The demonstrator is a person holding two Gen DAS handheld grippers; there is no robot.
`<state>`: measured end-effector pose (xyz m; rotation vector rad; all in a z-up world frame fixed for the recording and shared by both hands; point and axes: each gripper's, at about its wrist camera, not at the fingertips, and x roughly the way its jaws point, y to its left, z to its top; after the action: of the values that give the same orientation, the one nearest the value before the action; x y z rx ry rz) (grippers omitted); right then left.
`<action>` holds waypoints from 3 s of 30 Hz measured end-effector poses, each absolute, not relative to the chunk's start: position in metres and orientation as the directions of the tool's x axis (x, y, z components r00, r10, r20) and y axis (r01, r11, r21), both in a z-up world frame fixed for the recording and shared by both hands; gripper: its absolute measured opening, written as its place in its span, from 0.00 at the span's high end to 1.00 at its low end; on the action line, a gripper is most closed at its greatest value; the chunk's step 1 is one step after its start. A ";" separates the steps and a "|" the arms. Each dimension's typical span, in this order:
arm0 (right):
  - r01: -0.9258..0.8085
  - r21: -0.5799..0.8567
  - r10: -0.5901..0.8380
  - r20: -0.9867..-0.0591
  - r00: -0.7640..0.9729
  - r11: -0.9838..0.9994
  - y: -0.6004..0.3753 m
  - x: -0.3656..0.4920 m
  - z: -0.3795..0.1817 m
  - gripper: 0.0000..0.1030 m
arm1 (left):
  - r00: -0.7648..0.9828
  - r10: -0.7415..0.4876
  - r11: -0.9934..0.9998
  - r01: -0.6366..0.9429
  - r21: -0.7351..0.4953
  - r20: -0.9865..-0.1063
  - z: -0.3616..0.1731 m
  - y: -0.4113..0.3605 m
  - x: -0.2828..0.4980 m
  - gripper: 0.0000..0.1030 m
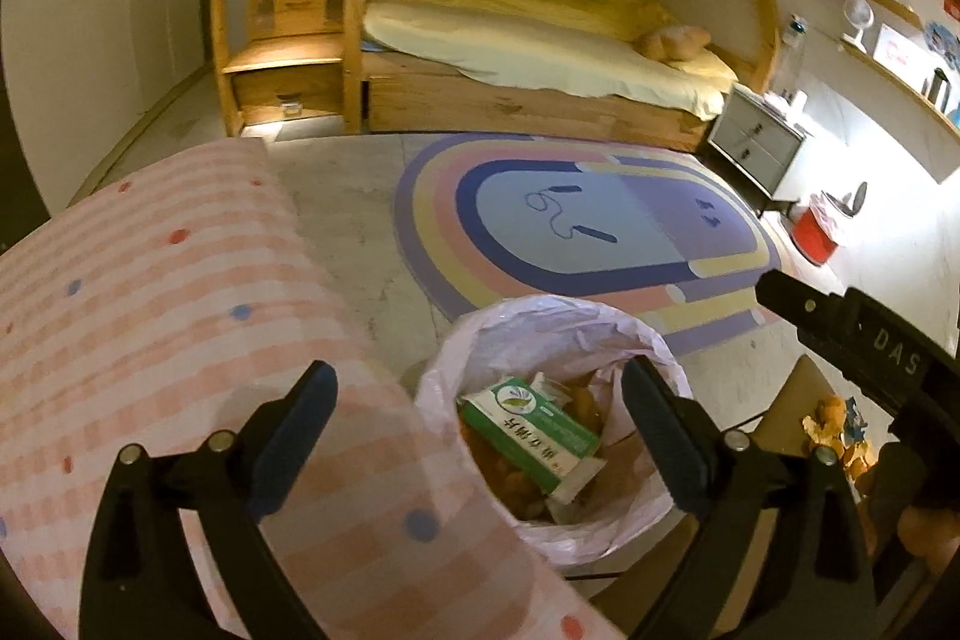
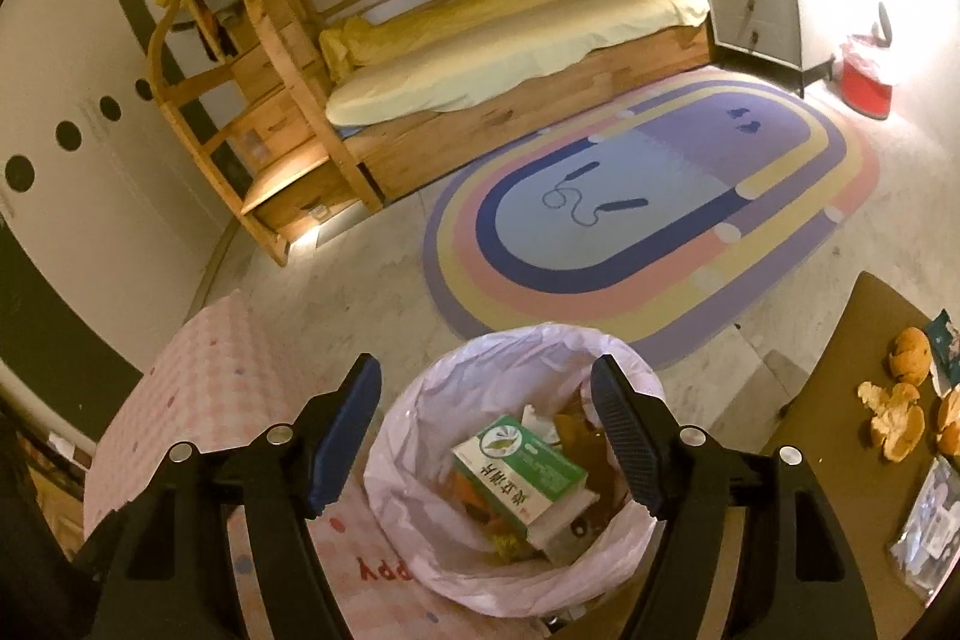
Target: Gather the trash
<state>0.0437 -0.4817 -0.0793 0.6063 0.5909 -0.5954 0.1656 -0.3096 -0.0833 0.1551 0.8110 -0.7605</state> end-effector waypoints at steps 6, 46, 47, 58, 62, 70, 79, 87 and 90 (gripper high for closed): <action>0.606 0.312 -0.314 -0.634 0.706 0.732 -0.448 0.053 -0.064 0.29 | 0.496 -0.536 0.763 0.632 -0.140 -0.683 -0.068 -0.272 0.160 0.10; 0.181 0.115 -0.054 -0.687 0.725 0.977 -0.233 -0.025 -0.007 0.07 | 0.709 -0.068 0.984 0.162 0.068 -0.702 -0.001 0.015 0.024 0.07; 0.183 0.108 -0.059 -0.688 0.723 0.977 -0.232 -0.030 -0.006 0.07 | 0.710 -0.064 0.985 0.157 0.068 -0.702 0.001 0.018 0.021 0.07; 0.156 0.075 -0.069 -0.657 0.750 0.985 -0.222 -0.047 0.011 0.07 | 0.721 -0.068 0.984 0.164 0.074 -0.690 0.013 0.014 0.008 0.07; 0.155 0.080 -0.065 -0.658 0.751 0.985 -0.222 -0.048 0.011 0.07 | 0.718 -0.070 0.984 0.165 0.072 -0.692 0.013 0.012 0.008 0.07; 0.162 0.074 -0.073 -0.660 0.747 0.984 -0.222 -0.047 0.011 0.07 | 0.716 -0.067 0.984 0.164 0.074 -0.694 0.013 0.011 0.009 0.07; 0.161 0.073 -0.074 -0.659 0.749 0.984 -0.223 -0.046 0.012 0.07 | 0.716 -0.065 0.984 0.163 0.075 -0.695 0.013 0.011 0.009 0.07; 0.162 0.074 -0.074 -0.658 0.749 0.984 -0.224 -0.046 0.012 0.07 | 0.716 -0.065 0.984 0.163 0.076 -0.695 0.013 0.011 0.010 0.07; 0.161 0.074 -0.073 -0.658 0.749 0.984 -0.224 -0.045 0.012 0.07 | 0.716 -0.065 0.984 0.162 0.075 -0.695 0.013 0.012 0.010 0.07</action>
<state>-0.0455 -0.2238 0.0120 0.1291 0.7129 -0.1282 0.0101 0.0116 0.0132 0.1339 0.7634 -0.1265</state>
